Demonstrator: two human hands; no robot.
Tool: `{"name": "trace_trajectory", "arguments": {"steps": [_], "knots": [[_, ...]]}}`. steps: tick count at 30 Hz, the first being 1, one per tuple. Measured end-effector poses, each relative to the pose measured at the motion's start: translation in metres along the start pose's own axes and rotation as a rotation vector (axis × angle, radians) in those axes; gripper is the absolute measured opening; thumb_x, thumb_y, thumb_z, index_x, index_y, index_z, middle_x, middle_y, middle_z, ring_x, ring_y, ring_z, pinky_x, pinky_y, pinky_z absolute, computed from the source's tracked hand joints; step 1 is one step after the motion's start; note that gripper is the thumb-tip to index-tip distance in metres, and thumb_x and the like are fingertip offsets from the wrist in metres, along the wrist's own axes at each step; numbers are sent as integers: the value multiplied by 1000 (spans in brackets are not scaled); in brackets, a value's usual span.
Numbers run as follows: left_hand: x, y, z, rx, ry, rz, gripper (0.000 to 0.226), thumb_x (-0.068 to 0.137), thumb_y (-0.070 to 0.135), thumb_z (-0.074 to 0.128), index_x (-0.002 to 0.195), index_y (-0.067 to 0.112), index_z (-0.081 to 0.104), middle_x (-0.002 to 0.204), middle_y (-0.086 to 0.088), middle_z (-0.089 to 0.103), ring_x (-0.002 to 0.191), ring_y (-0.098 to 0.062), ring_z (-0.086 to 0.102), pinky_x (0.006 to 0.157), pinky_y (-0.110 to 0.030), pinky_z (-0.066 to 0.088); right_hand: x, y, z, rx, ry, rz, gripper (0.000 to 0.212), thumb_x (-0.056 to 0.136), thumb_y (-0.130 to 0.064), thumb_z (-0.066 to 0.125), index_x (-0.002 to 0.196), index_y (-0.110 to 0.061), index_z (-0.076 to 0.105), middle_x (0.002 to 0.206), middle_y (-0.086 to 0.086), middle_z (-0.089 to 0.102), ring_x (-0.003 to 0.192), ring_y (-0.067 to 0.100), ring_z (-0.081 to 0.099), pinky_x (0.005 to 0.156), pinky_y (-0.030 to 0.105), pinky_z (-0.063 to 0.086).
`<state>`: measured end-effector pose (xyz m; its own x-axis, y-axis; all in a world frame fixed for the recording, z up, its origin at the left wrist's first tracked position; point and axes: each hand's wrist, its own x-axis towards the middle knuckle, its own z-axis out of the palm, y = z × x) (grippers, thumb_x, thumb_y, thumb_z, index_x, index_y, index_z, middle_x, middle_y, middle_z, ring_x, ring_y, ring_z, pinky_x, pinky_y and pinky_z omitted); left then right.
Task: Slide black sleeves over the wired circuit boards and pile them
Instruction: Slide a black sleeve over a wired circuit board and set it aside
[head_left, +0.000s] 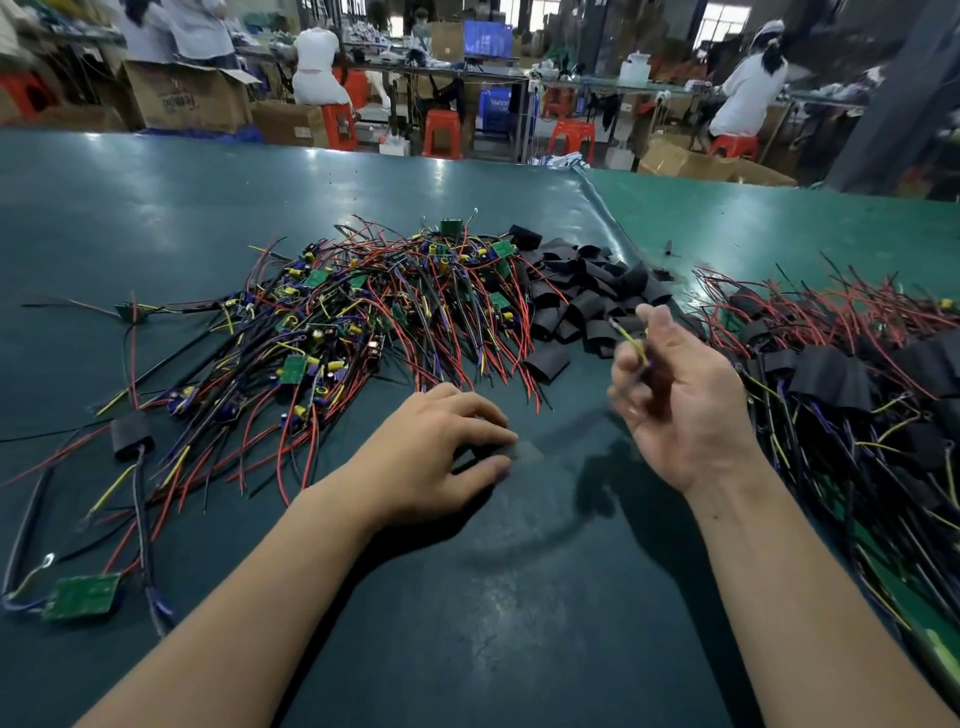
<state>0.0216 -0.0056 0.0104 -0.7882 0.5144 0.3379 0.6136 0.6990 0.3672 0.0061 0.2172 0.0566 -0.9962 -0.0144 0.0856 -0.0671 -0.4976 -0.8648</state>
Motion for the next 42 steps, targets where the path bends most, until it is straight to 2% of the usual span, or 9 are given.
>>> {"name": "trace_trajectory", "arguments": {"steps": [5,8,13,17,22,25,29,37,42], "knots": [[-2,-4,-7,-26,-70,-63,51,78,29,48,123,21,70,128,10,57,115,-14,45,107,-29,35,-2,0,-2,-111,-67,50,36,80,-33,68,113,-18,69,51,1,55,37,7,46,36,15,29],[-2,-5,-6,1,-32,-27,32,90,22,58,119,19,72,126,8,62,113,-18,49,103,-30,39,-3,6,2,-205,-98,120,47,66,-38,77,106,-14,74,61,2,57,43,7,44,37,16,26],[0,-9,-3,-12,23,-24,29,91,26,68,119,19,71,113,6,65,106,-19,52,97,-32,42,-2,10,4,-212,-70,171,40,68,-13,72,106,-2,65,78,6,68,51,7,48,44,16,40],[1,-9,-2,-71,94,-79,34,87,20,72,121,19,67,109,7,65,103,-16,51,93,-24,39,0,10,3,-161,-15,178,58,71,-19,72,122,-13,45,76,11,71,46,10,48,41,17,38],[0,-7,-4,-101,177,-108,38,86,19,73,123,24,65,101,15,59,99,-12,54,92,-29,44,0,4,0,-73,-76,42,19,89,-31,60,104,-19,64,73,9,67,47,13,49,42,19,38],[0,-6,-7,-116,275,-117,38,86,16,73,122,20,65,103,12,62,98,-12,57,94,-36,47,1,-1,-2,103,-36,18,35,101,-40,43,100,-20,72,79,7,70,58,13,57,49,19,44],[1,-7,-8,-127,373,-124,39,83,12,75,122,14,66,104,4,65,93,-15,62,91,-40,51,-1,-9,-7,324,-3,-17,26,83,-8,46,98,-15,67,105,10,74,82,19,69,64,22,53],[0,-1,-11,-220,413,-83,40,79,12,73,119,9,67,100,-1,64,88,-17,63,86,-37,52,0,2,5,-102,201,-195,12,98,-18,57,102,-12,67,60,-1,64,52,13,58,49,22,45],[1,0,-11,-235,428,-63,34,77,3,76,110,7,71,102,-3,65,88,-18,64,84,-39,53,1,1,4,-31,144,-140,12,100,-14,52,98,-14,64,77,1,70,65,15,67,57,24,54]]}}
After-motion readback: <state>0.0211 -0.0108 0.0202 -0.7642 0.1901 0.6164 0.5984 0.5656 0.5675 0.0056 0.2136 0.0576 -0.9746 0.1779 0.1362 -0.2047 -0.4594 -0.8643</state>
